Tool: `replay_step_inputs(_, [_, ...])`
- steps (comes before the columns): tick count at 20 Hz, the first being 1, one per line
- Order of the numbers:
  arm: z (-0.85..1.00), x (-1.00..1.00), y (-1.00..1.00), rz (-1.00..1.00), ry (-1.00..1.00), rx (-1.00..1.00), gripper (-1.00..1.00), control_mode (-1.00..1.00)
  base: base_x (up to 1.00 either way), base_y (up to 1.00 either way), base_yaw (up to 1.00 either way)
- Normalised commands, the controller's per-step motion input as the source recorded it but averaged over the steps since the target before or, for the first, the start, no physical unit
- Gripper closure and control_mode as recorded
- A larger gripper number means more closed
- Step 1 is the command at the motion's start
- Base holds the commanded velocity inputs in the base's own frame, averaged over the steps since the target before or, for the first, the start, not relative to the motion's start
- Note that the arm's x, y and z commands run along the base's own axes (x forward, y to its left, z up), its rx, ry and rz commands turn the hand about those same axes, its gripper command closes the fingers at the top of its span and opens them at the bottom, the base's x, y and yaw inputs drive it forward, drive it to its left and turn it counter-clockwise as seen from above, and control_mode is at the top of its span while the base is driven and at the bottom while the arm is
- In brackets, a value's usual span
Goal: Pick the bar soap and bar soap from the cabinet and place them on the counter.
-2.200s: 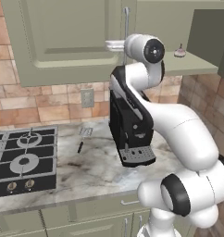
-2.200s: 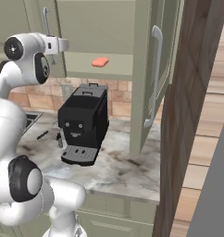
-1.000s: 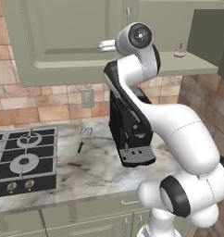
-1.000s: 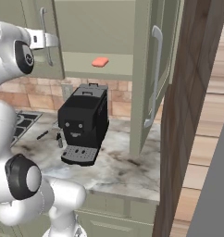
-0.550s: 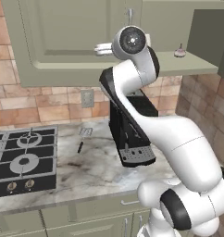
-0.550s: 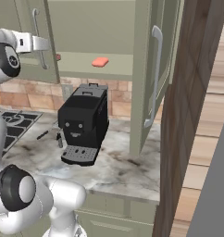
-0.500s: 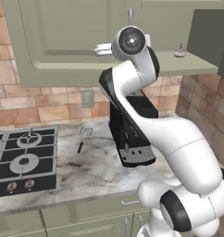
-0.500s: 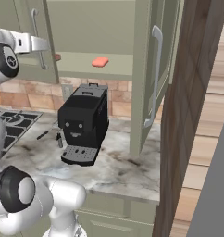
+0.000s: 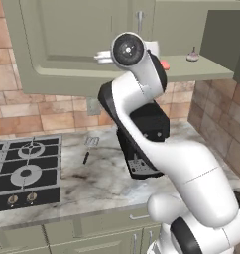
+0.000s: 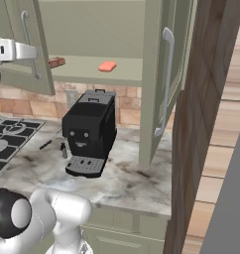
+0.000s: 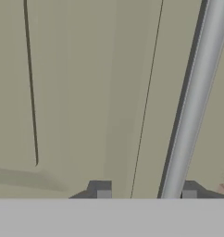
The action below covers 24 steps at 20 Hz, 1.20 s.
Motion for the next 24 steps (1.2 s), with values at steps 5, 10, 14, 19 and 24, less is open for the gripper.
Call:
replay_step_inputs(5, [-0.12,-0.34,0.59,-0.10,0.02,0.00,1.00,-1.00,0.00,0.00,0.00])
replay_step_inputs(10, [-0.09,-0.33,0.54,-0.08,0.00,0.00,1.00,-1.00,0.00,0.00,0.00])
replay_step_inputs(14, [-0.10,-0.34,0.58,-0.08,0.00,0.00,1.00,-1.00,0.00,0.00,0.00])
replay_step_inputs(19, [-0.10,-0.34,0.63,-0.08,0.00,-0.01,1.00,-1.00,0.00,0.00,0.00])
replay_step_inputs(24, [-0.09,-0.31,0.59,-0.08,0.00,-0.01,1.00,-1.00,0.00,0.00,0.00])
